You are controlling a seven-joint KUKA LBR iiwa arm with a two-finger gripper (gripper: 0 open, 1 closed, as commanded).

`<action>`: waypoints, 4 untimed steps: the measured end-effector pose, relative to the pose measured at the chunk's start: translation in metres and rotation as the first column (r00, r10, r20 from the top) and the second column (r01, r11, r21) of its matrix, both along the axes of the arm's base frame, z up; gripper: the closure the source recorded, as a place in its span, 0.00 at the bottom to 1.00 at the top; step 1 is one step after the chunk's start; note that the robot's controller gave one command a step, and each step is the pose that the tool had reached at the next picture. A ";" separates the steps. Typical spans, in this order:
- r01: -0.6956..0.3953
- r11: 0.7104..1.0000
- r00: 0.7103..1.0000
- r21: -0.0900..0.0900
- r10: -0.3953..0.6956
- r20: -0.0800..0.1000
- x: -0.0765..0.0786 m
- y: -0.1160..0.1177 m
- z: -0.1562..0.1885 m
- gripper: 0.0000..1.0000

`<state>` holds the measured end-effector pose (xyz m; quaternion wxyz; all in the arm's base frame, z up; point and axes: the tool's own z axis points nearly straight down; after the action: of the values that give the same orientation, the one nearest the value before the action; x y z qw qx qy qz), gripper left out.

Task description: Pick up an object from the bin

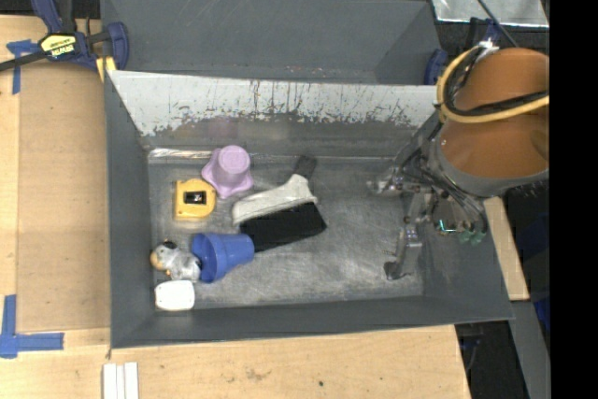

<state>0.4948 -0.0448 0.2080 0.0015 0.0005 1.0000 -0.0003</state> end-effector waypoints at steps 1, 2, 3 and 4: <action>0.066 0.998 0.998 0.000 -0.066 0.007 0.004 0.028 -0.036 0.00; -0.001 1.000 1.000 0.001 0.001 -0.006 0.019 0.056 -0.053 0.00; -0.009 1.000 1.000 0.001 0.009 0.004 0.037 0.103 -0.092 0.00; -0.040 0.999 0.997 0.013 0.039 0.068 0.029 0.153 -0.111 1.00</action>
Offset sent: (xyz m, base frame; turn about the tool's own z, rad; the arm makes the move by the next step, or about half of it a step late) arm 0.0290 0.0640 -0.0433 -0.0464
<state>0.5243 0.1078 0.0968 0.0353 -0.0194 0.9992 0.0067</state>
